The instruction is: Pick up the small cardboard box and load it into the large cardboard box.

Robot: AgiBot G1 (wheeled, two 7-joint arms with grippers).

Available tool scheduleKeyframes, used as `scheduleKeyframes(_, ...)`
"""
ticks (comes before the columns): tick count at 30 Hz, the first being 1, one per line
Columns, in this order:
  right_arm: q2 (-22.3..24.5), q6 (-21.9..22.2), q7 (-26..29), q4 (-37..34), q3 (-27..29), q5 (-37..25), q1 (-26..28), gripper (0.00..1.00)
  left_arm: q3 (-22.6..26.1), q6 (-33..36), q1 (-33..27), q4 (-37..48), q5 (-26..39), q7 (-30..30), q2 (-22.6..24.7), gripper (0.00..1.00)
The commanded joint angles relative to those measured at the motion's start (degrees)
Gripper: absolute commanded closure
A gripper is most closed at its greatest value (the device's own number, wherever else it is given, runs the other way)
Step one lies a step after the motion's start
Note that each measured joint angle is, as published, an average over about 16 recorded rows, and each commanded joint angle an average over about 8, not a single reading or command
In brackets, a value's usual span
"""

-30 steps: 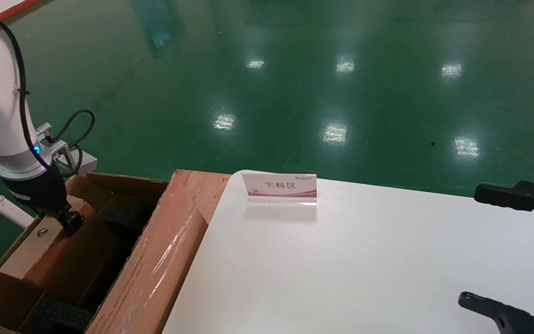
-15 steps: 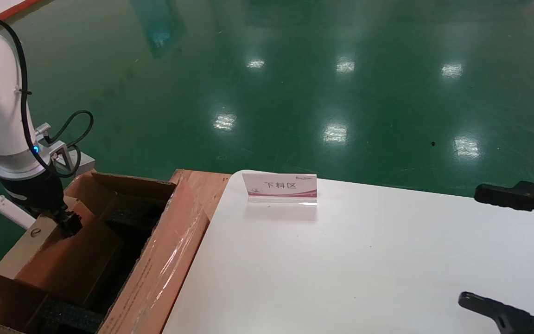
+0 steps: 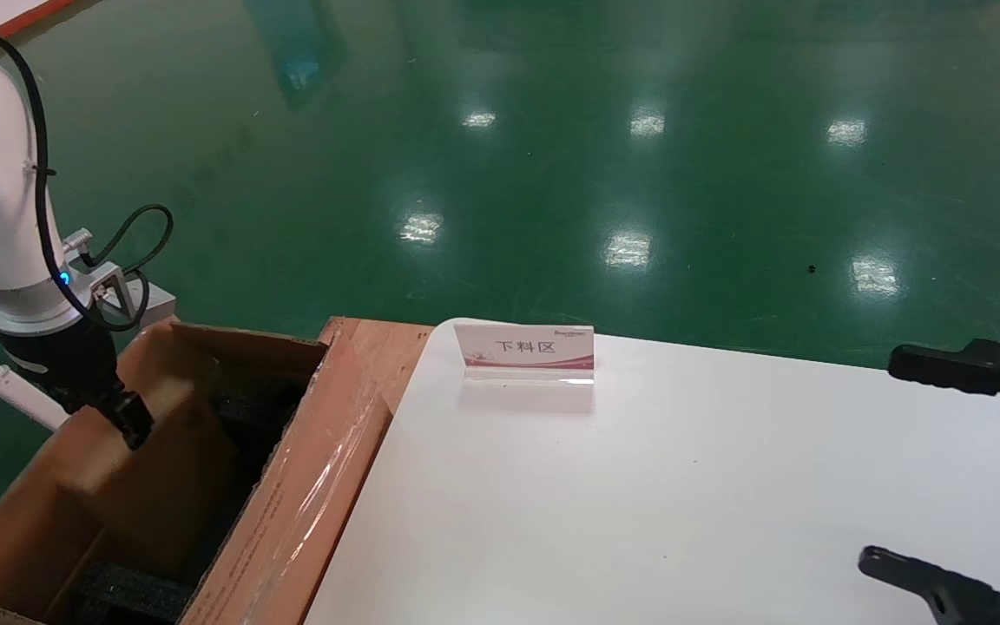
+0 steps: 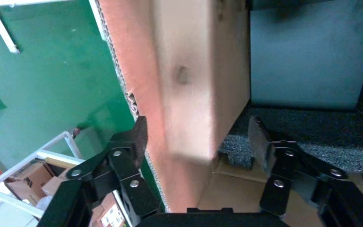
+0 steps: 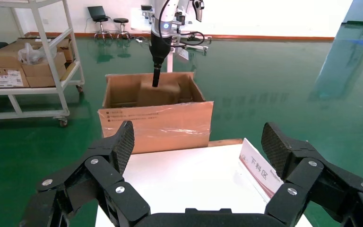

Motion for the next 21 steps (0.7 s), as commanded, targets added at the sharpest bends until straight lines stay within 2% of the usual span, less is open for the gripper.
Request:
scheduleKeyframes(1,0.0,0.0,0.0,0.0,0.0,0.0,0.0,0.0,-0.03,0.01,0.01,-0.01,-0.07,-0.06,-0.1,0.0)
scheduleKeyframes(6,0.0,0.0,-0.01,-0.01,-0.01,0.0,0.01,0.0,-0.17,-0.44,-0.83,-0.52,0.08,0.52,0.82,0.0)
scheduleKeyframes(11,0.0,-0.01,-0.02,-0.03,-0.02,0.01,0.02,0.0,-1.42,-2.29,-4.29,-3.01,-0.69,2.56,1.92,0.0)
scheduleKeyframes(17,0.0,-0.01,-0.03,-0.04,-0.04,0.02,0.03,0.0,-4.56,-6.06,-11.19,-10.26,-3.44,5.33,0.71,0.0)
scheduleKeyframes(21,0.01,-0.01,-0.03,-0.05,-0.05,0.02,0.03,0.0,-6.08,-9.09,-15.1,-16.26,-4.62,4.89,-0.79,0.0)
